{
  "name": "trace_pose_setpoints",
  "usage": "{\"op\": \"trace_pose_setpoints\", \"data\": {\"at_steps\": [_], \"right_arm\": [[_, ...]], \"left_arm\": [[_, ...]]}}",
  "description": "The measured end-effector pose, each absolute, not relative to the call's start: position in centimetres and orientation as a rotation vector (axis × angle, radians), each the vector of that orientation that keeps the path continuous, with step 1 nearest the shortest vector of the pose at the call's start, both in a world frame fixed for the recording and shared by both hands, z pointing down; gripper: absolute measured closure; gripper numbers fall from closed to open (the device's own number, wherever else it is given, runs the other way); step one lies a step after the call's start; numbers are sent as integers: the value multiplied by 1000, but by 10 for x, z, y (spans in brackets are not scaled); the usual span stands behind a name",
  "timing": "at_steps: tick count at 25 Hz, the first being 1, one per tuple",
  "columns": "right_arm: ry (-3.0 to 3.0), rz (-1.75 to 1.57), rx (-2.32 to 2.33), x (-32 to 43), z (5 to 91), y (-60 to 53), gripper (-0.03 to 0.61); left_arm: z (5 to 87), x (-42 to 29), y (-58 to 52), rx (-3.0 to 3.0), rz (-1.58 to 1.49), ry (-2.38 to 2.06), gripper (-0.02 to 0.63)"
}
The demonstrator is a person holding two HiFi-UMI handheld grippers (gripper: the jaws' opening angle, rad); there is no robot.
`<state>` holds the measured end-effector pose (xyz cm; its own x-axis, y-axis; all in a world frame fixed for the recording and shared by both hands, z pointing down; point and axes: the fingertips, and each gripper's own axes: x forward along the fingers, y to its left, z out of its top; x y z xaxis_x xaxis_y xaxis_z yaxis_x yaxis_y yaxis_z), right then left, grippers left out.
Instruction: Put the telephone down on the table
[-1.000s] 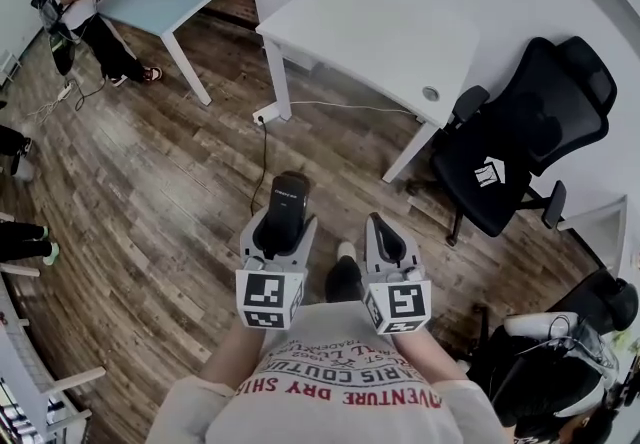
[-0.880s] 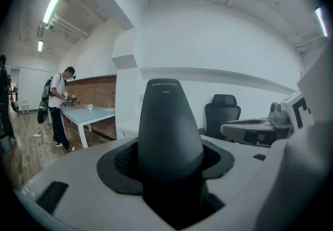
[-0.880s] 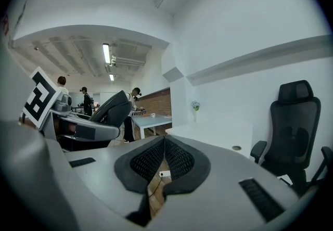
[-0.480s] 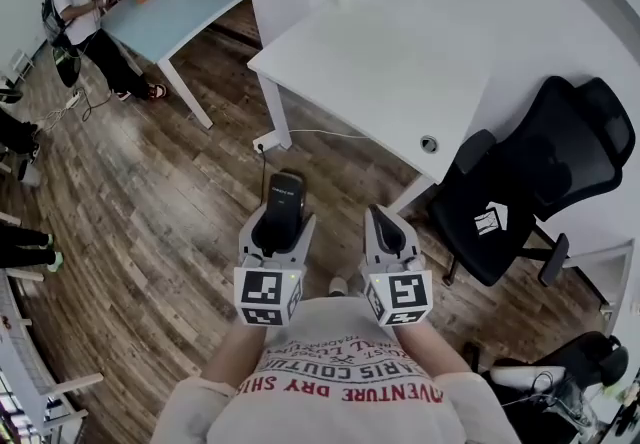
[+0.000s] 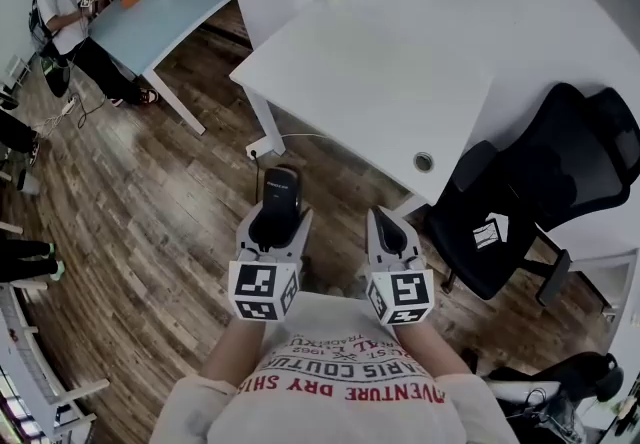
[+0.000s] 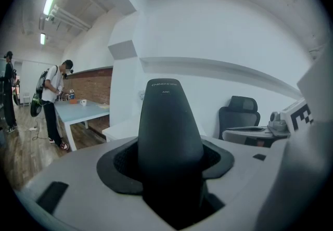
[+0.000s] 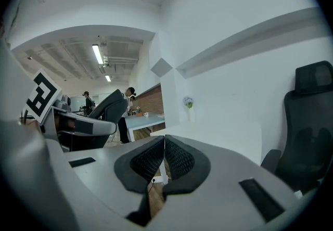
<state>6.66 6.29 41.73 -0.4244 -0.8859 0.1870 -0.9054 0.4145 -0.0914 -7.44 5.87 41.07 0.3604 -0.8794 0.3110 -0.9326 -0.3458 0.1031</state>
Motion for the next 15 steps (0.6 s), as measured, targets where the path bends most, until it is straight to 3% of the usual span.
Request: {"op": "trace_pose_setpoints", "data": {"at_steps": [15], "right_arm": [[-2330, 345, 1874, 74, 439, -83, 552]], "left_arm": [[418, -54, -127, 2567, 356, -1322, 322]]}}
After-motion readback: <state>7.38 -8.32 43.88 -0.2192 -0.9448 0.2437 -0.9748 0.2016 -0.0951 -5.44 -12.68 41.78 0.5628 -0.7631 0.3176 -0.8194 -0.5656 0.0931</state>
